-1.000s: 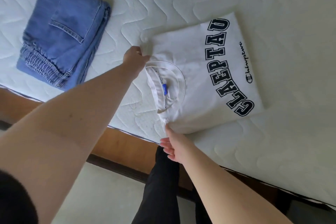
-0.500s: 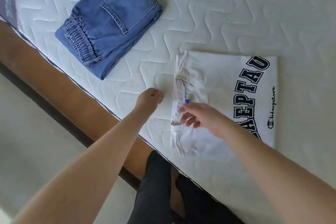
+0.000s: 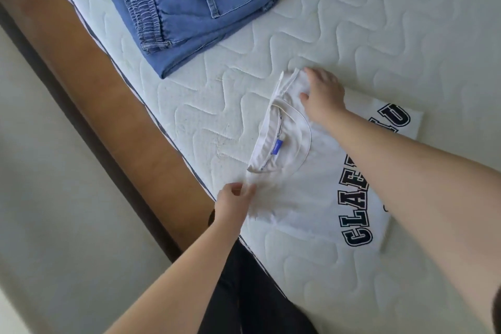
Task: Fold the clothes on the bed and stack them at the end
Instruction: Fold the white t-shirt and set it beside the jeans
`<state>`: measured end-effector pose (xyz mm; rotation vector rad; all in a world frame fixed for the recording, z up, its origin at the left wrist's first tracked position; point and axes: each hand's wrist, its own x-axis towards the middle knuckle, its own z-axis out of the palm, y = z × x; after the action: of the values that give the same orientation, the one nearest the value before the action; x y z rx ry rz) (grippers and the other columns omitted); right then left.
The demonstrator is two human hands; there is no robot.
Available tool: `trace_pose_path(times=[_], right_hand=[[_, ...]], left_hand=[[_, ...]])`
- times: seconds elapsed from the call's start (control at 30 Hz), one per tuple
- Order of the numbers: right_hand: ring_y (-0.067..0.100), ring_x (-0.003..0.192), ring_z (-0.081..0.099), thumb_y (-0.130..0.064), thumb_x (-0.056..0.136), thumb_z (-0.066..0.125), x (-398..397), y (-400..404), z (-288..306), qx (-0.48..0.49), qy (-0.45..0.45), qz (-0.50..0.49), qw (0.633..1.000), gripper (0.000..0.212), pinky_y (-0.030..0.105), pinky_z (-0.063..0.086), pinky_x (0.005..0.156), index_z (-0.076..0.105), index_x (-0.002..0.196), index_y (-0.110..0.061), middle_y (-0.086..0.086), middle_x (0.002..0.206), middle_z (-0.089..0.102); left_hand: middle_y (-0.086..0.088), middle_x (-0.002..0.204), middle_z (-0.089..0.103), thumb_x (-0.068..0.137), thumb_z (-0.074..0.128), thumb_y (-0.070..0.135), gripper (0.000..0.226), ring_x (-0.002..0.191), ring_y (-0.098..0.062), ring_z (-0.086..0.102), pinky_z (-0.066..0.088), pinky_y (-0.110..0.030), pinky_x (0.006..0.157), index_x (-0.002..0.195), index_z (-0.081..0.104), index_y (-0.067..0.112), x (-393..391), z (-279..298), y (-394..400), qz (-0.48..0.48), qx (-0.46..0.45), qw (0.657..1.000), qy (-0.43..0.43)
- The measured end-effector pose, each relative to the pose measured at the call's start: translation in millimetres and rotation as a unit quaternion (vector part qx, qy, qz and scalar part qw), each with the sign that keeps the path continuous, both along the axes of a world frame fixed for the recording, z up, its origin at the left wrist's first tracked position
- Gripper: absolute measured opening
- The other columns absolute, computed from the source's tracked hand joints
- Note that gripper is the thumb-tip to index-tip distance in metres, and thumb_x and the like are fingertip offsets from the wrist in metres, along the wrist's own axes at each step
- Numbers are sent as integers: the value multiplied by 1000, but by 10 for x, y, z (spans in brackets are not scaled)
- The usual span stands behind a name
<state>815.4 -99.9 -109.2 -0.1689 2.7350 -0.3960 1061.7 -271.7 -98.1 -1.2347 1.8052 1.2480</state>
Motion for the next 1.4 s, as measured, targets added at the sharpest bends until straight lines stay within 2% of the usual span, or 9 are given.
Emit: trace_pose_path(times=[0.13, 0.3, 0.43, 0.53, 0.7, 0.83, 1.03, 1.2, 1.4], right_hand=[[33, 132, 42, -32, 95, 56, -153, -45, -16, 32, -58, 2, 998, 61, 39, 34, 105, 32, 149, -17, 11, 146, 43], [32, 124, 51, -46, 85, 69, -312, -2, 29, 81, -105, 15, 991, 60, 36, 39, 96, 51, 131, -12, 12, 136, 54], [31, 105, 59, -41, 76, 80, -338, 98, 83, 7, -123, 30, 992, 49, 30, 37, 74, 62, 106, -6, 14, 112, 64], [26, 83, 55, -37, 76, 81, -313, 175, 139, -28, -144, 32, 989, 37, 32, 32, 62, 54, 82, -12, 5, 84, 57], [31, 98, 59, -33, 79, 80, -334, 264, 244, -3, -157, 82, 984, 39, 32, 40, 71, 60, 102, -8, 11, 102, 63], [32, 94, 60, -41, 82, 77, -308, 380, 406, 2, -168, 80, 982, 45, 34, 40, 74, 63, 98, -1, 14, 94, 62], [13, 77, 53, -40, 85, 74, -13, 822, 898, -104, -100, 29, 989, 13, 18, 34, 58, 63, 87, -34, -16, 72, 57], [13, 85, 59, -38, 87, 71, 508, 1202, 1213, -137, -40, -59, 988, 24, 25, 35, 68, 72, 106, -23, -6, 86, 64], [6, 72, 60, -31, 91, 67, 1235, 1364, 1748, -214, 4, -175, 961, 16, 9, 39, 60, 71, 104, -21, -10, 81, 67]], left_hand=[[0, 126, 50, 79, 74, 56, 66, 114, -23, 53, 50, -42, 96, 128, 56, 17, 232, -1, 71, -88, -45, 994, -45], [3, 94, 68, 81, 77, 27, 27, 84, -15, 64, 48, -24, 69, 104, 64, 20, 313, 94, 177, 48, 37, 998, 35], [-11, 106, 73, 85, 73, 11, 28, 97, -26, 70, 53, -33, 86, 109, 60, 15, 470, 129, 264, 335, 281, 895, 84], [-9, 117, 70, 83, 77, 22, 29, 109, -23, 67, 49, -35, 98, 107, 61, 17, 647, 78, 370, 384, 349, 850, 87], [-11, 113, 71, 75, 81, 28, 52, 112, -24, 67, 48, -29, 100, 113, 59, 1, 697, 83, 640, 380, 302, 874, 30], [-2, 104, 72, 87, 75, 30, 28, 100, -19, 68, 50, -24, 79, 109, 66, 16, 487, 130, 718, 337, 147, 930, -9], [8, 120, 70, 100, 54, 19, 29, 112, -11, 66, 52, -28, 92, 122, 60, 37, 116, 405, 696, 350, 221, 892, 184], [3, 123, 69, 101, 53, 24, 30, 113, -13, 66, 55, -28, 87, 129, 60, 33, -169, 684, 453, 236, 238, 904, 265], [-2, 112, 74, 98, 56, 30, 22, 107, -18, 69, 56, -20, 80, 112, 72, 22, -378, 1232, 164, 80, 220, 924, 303]])
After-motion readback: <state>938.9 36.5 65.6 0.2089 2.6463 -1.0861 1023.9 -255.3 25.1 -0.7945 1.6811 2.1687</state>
